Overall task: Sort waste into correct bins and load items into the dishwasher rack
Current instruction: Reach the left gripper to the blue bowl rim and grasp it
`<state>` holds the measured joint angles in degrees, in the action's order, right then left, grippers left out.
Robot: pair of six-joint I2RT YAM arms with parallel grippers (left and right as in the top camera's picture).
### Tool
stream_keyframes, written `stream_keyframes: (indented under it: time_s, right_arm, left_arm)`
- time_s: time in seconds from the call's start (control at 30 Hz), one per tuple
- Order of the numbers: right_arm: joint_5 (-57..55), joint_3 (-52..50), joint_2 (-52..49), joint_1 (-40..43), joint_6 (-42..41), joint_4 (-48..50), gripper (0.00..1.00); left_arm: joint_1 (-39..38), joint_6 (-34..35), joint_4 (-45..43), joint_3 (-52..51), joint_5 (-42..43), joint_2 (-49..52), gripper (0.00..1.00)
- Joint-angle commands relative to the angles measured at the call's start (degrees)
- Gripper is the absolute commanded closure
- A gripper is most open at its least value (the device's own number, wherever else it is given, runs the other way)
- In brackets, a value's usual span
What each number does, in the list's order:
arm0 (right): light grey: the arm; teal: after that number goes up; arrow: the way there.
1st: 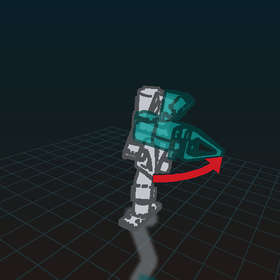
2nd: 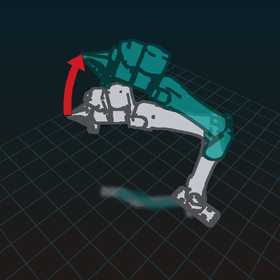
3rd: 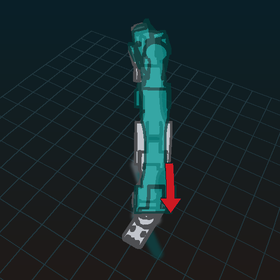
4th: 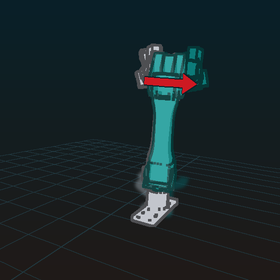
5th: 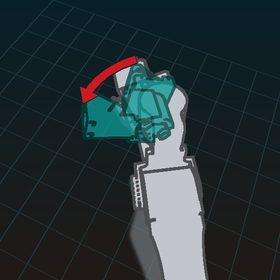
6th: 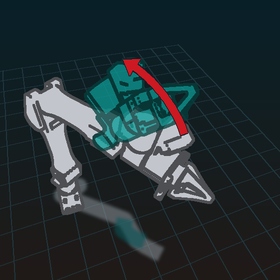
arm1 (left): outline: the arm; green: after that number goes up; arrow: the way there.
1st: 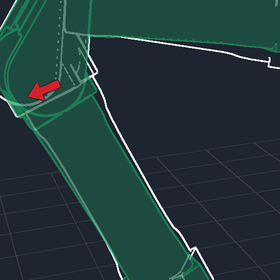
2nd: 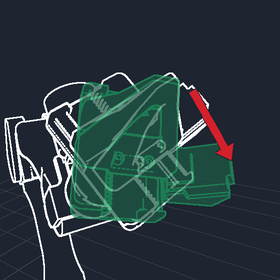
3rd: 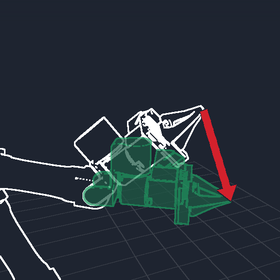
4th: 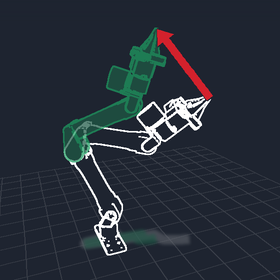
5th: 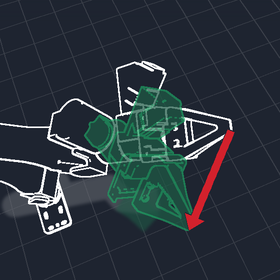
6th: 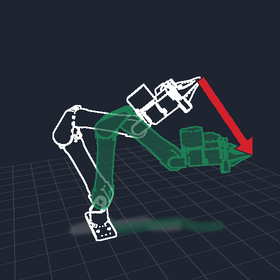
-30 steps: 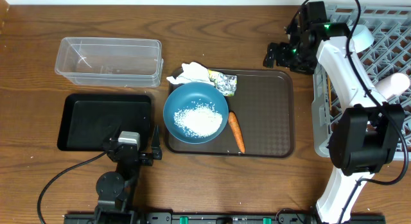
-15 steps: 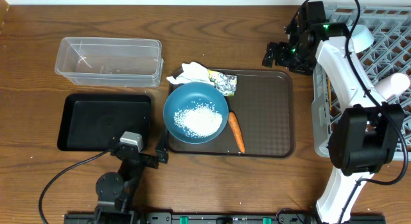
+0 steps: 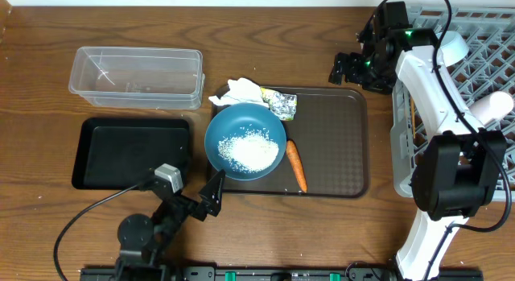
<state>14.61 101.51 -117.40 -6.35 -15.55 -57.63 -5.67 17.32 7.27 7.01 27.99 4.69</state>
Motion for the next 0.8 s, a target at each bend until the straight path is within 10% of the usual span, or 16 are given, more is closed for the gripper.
stream_keyframes:
  time_s: [0.0,0.33,0.5,0.77]
  right_arm:
    - [0.4,1.3,0.8,-0.6,-0.7,0.0,0.01]
    - [0.4,1.3,0.8,-0.6,-0.7,0.0,0.01]
    - [0.4,1.3,0.8,-0.6,-0.7,0.0,0.01]
    - [0.4,1.3,0.8,-0.6,-0.7,0.0,0.01]
  left_arm:
    - [0.2,0.2,4.6,9.3,1.7,6.6,0.02]
    - [-0.2,-9.8,36.7,46.4,8.9,43.5,0.02]
    - [-0.4,-9.6,35.9,51.3,16.2,52.7,0.02]
    - [-11.0,-8.6,43.9,61.3,-2.4,64.4,0.02]
